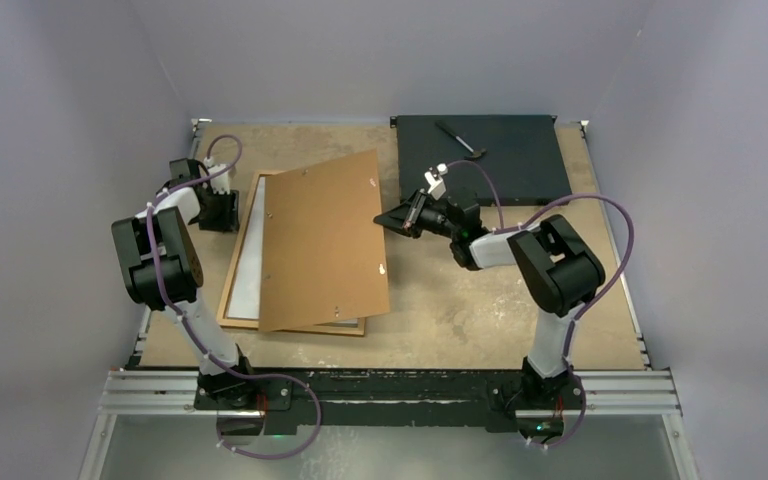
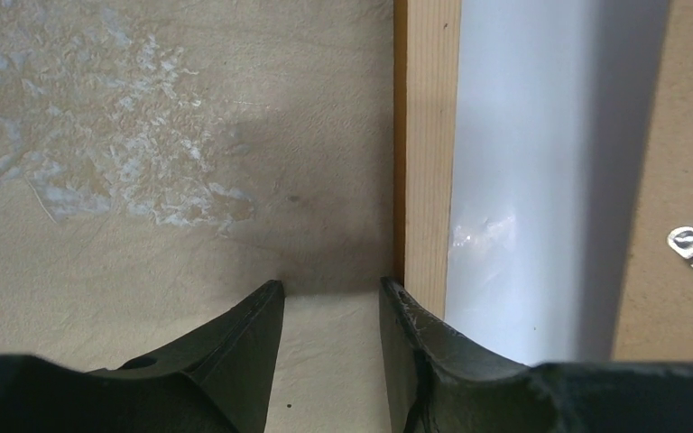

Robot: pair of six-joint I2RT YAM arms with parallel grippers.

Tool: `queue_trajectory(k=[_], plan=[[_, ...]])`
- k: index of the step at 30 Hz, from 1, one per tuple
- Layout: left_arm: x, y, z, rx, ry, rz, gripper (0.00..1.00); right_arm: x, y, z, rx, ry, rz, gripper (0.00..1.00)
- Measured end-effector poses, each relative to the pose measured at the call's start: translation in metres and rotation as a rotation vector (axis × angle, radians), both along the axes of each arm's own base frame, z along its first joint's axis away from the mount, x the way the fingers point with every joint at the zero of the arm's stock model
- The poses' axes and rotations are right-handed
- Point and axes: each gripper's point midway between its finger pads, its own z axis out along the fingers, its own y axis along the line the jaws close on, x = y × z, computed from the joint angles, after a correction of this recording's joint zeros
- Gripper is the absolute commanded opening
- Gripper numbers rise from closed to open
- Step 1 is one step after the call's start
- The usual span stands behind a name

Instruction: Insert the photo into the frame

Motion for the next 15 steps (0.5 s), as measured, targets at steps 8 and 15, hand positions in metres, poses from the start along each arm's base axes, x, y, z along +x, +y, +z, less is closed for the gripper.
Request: queue_trajectory(k=[8, 15], plan=[[-0.006, -0.002, 0.0, -0.01, 0.01, -0.001, 0.39, 0.006, 0.008, -0.012, 0.047, 0.076, -0.042, 0.0], [-0.01, -0.001, 0.0, -0.033, 0.016, 0.004, 0.38, 0.009, 0.013, -0.005, 0.076, 0.072, -0.077, 0.0]])
